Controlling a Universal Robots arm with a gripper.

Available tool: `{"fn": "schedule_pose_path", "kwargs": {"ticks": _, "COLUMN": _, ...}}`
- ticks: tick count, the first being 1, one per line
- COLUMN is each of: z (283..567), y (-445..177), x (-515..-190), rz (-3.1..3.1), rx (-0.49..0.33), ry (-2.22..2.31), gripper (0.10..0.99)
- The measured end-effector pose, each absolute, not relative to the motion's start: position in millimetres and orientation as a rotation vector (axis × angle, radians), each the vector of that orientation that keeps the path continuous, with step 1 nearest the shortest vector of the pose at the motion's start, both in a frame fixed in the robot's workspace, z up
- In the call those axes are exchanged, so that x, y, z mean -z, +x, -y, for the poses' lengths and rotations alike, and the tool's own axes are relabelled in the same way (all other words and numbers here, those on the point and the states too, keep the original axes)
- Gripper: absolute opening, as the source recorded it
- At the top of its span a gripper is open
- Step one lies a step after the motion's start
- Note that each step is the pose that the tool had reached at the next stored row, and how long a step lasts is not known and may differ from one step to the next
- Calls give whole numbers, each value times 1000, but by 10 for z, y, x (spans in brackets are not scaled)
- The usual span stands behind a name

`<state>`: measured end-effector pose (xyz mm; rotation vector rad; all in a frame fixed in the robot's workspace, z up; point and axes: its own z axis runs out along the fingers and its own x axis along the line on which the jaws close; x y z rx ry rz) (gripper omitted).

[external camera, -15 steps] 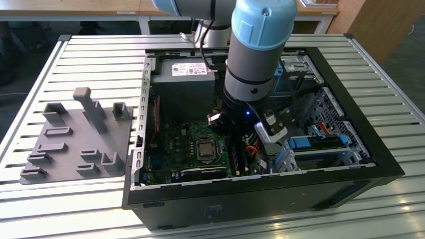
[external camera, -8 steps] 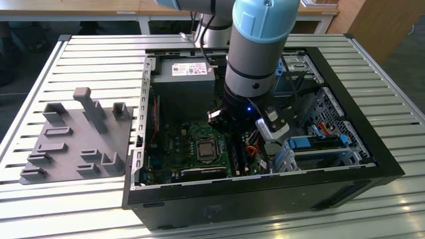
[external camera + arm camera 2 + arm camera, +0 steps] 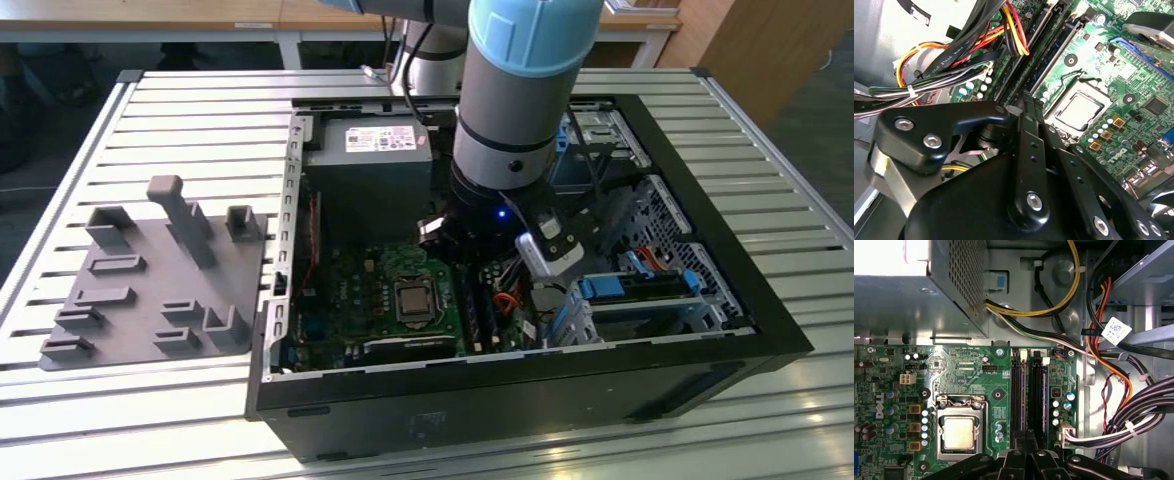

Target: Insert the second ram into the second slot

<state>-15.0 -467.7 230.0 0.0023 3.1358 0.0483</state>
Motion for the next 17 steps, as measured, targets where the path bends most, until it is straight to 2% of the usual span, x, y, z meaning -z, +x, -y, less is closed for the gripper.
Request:
{"fn": "schedule_pose_path", "kwargs": {"ticks": 2, "z": 4677, "y": -150, "x": -2301, "rz": -3136, "rx": -48, "ry": 2, "gripper": 106}}
{"fn": "schedule_pose_path", "kwargs": {"ticks": 17, "z": 4679, "y": -150, "x": -2190, "rz": -3136, "rx": -47, "ry": 2, "gripper": 106}}
